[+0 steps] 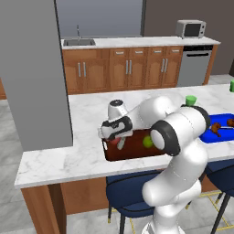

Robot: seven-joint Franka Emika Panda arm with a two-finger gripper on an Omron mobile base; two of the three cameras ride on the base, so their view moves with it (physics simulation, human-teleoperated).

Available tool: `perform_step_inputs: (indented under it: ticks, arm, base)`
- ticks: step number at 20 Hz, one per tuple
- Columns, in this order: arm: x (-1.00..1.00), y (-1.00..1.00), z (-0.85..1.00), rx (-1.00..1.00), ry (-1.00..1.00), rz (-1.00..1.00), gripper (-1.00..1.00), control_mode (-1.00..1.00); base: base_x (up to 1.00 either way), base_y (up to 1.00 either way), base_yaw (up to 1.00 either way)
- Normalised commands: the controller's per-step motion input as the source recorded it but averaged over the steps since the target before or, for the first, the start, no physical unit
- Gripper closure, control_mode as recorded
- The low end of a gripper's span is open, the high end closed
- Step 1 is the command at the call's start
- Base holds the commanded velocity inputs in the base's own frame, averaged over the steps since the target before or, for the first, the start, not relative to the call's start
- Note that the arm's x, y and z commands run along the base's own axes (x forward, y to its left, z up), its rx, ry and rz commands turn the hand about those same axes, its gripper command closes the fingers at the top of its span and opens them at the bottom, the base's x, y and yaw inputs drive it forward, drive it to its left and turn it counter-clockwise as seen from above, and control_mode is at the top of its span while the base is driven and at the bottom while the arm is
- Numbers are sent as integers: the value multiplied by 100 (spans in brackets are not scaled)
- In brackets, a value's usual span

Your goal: Gather the lime and onion from the fridge and place them on a tray on the dining counter. Then gather the chicken drumsticks from the fridge and place them on the other tray.

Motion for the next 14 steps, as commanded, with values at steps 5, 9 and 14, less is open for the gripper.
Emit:
perform_step_inputs:
  ticks: [5, 9, 14]
  arm:
    - [-18, 0, 20, 0, -12, -1, -100, -100]
    - [-13, 0, 36, 0, -12, -1, -100, -100]
    - [-14, 0, 43, 0, -7, -3, -100, -100]
  base:
    - [0, 0, 0]
    - [0, 0, 0]
    - [0, 0, 0]
